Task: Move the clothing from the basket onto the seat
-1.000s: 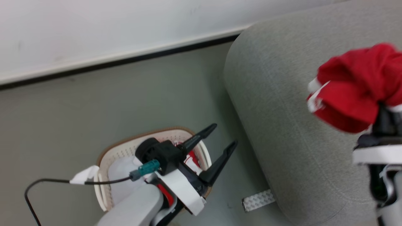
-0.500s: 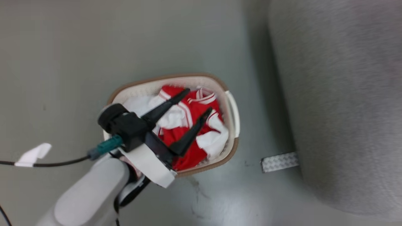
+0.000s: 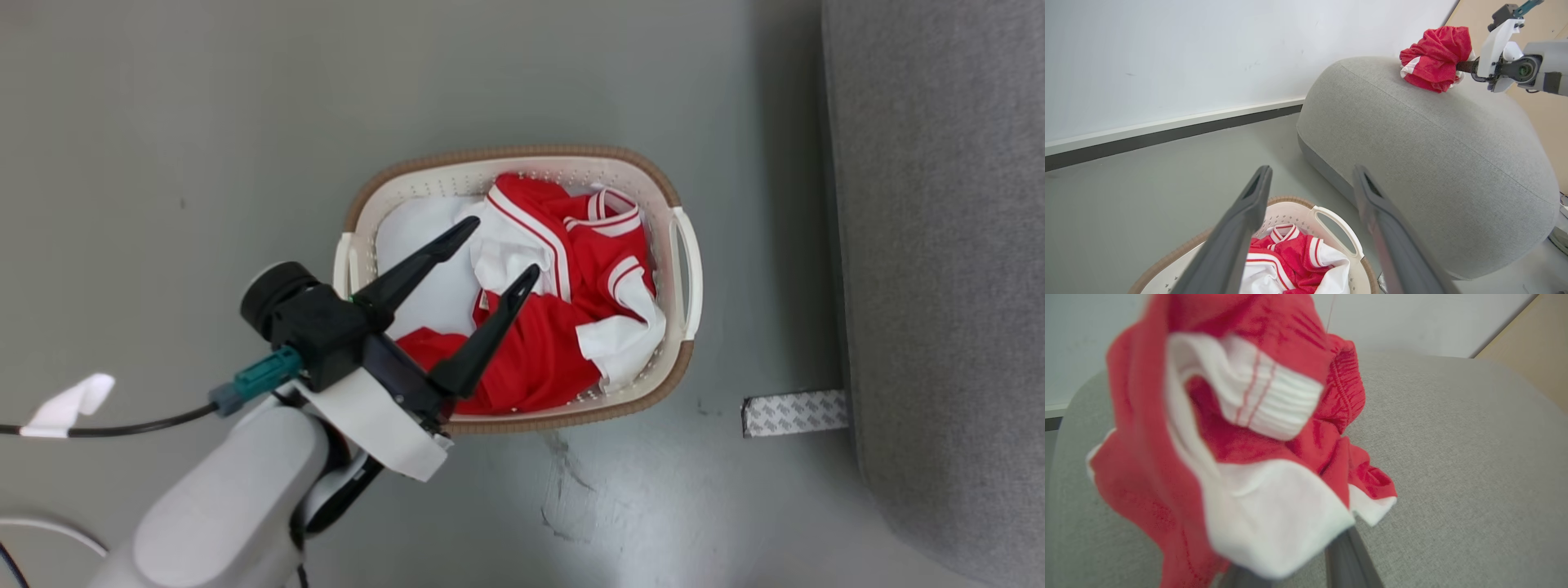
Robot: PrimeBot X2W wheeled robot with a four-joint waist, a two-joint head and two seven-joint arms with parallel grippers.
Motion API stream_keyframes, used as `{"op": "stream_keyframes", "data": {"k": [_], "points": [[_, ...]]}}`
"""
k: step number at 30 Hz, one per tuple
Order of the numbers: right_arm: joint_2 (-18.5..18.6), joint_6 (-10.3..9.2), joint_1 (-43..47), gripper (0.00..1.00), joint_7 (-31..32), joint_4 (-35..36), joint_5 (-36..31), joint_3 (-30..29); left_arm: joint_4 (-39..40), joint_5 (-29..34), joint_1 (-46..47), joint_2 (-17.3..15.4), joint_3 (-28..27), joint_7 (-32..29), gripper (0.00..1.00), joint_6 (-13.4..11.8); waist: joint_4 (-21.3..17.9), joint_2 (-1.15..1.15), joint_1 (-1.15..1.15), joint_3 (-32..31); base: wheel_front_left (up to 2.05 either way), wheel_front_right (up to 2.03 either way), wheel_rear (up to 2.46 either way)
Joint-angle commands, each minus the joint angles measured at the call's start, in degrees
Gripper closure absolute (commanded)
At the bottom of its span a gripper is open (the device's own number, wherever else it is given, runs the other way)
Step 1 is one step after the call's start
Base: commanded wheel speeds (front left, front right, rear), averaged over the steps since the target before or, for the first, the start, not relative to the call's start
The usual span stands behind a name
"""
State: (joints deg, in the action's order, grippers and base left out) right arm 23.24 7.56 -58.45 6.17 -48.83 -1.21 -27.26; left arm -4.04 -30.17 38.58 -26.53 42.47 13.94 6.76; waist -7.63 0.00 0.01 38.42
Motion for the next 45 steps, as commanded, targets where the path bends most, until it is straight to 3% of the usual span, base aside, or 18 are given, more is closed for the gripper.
{"op": "stream_keyframes", "data": {"k": [1, 7, 13, 20, 29, 36, 41, 45], "points": [[-0.3, -0.14, 0.9, 0.00, 0.8, 0.1, -1.3, -0.5, -0.5, -0.6, -0.5, 0.5, -0.1, 0.3, 0.00, -0.1, 0.1, 0.00, -0.01, -1.4, 0.00, 0.00, 0.00], [-0.6, -0.14, 3.1, 0.00, 3.3, 1.7, -4.8, 0.0, -2.6, -1.4, -1.7, 2.3, 0.1, 0.8, 0.00, 0.1, 0.3, 0.00, -0.01, -6.0, 0.00, 0.00, 0.00], [0.0, -0.13, 8.2, 0.00, 8.3, 4.7, -6.6, 5.9, -6.0, -2.7, -4.4, 4.7, -0.1, 1.2, 0.00, 0.2, 0.8, 0.00, -0.01, -13.9, 0.00, 0.00, 0.00], [1.9, -0.14, 17.5, 0.00, 7.7, 16.7, 1.9, 14.4, -8.9, -3.9, -8.9, 7.4, -3.3, 1.2, 0.00, -0.8, 2.1, 0.00, -0.01, -24.0, 0.00, 0.00, 0.00], [4.8, -0.14, 28.8, 0.00, 4.0, 35.8, 14.7, 20.1, -9.4, -5.4, -14.7, 9.1, -14.0, 1.2, 0.00, -2.5, 4.9, 0.00, -0.01, -32.8, 0.00, 0.00, 0.00], [-2.1, -0.14, 35.3, 0.00, -3.7, 42.8, 17.5, 22.6, -9.7, -4.5, -19.4, 8.7, -22.9, 1.2, 0.00, -4.2, 5.8, 0.00, -0.01, -36.1, 0.00, 0.00, 0.00], [-8.0, -0.14, 42.2, 0.00, -10.7, 43.9, 16.2, 24.1, -9.3, -1.4, -23.3, 10.1, -27.9, 1.2, 0.00, -5.1, 6.9, 0.00, -0.01, -37.5, 0.00, 0.00, 0.00], [-11.1, -0.14, 47.0, 0.00, -16.2, 43.0, 15.6, 28.0, -9.2, 1.2, -26.9, 11.7, -31.8, 1.2, 0.00, -4.2, 7.0, 0.00, -0.01, -38.0, 0.00, 0.00, 0.00]]}}
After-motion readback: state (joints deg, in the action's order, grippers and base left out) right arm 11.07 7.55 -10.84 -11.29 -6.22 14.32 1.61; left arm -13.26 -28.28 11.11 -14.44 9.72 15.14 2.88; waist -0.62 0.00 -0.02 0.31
